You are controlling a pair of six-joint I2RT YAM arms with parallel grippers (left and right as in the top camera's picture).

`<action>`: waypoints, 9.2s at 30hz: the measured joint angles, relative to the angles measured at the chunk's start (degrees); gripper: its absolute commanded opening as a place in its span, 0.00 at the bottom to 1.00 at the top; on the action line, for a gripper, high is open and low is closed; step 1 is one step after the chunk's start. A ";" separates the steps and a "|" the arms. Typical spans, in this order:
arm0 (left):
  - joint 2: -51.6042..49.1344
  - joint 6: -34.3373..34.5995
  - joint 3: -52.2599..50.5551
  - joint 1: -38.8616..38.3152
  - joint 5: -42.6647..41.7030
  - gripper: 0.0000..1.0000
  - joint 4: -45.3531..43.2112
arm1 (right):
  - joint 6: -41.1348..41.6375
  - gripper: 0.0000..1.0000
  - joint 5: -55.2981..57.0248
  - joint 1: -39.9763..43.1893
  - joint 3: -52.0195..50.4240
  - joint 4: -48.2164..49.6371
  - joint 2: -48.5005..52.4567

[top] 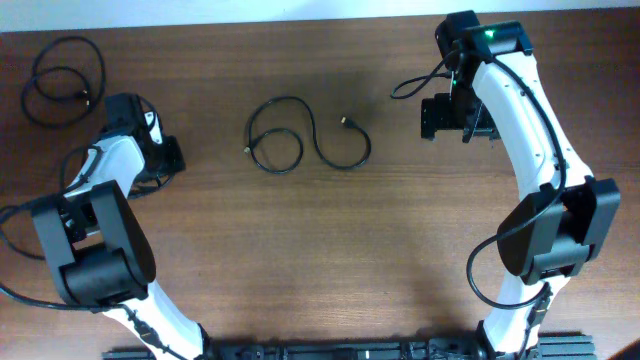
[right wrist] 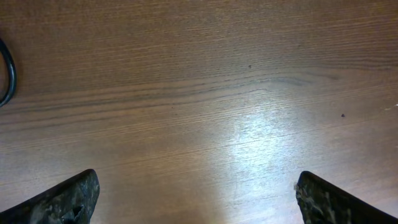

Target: Untangle cables

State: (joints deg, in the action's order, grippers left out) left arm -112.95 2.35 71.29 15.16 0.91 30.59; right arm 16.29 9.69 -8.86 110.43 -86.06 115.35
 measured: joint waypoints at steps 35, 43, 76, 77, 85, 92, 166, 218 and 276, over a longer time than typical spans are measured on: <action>26.99 5.44 6.08 0.63 -2.67 0.00 6.58 | 0.04 0.99 0.00 0.00 0.00 0.02 0.00; 26.82 17.09 5.97 10.38 -38.25 0.00 -10.99 | 0.02 0.99 0.17 0.00 0.00 0.02 0.00; 13.62 11.13 4.35 16.41 -13.46 0.00 13.75 | -0.02 0.98 0.17 0.00 0.00 0.00 0.00; 13.62 13.44 4.35 16.41 -11.47 0.00 13.33 | -0.02 0.99 0.17 0.00 0.00 0.00 0.00; 13.62 20.96 4.28 17.03 -4.07 0.00 1.73 | 0.00 0.99 0.17 0.00 0.00 0.02 0.00; 10.80 23.67 4.28 20.00 -1.42 0.07 -2.23 | 0.02 0.98 0.17 0.00 0.00 -0.02 0.00; -1.40 20.24 6.71 44.78 1.33 0.99 -5.95 | 0.02 0.99 0.17 0.00 0.00 0.02 0.00; -8.04 31.34 8.46 -43.06 14.53 0.16 -6.16 | 0.00 0.98 0.17 0.00 0.00 0.00 0.00; -11.15 7.58 26.67 -6.95 15.32 0.47 -7.87 | 0.00 0.98 0.17 0.00 0.00 0.00 0.00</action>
State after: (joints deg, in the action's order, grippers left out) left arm -124.09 9.93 97.95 8.21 16.23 22.72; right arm 16.29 9.87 -8.86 110.43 -86.06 115.35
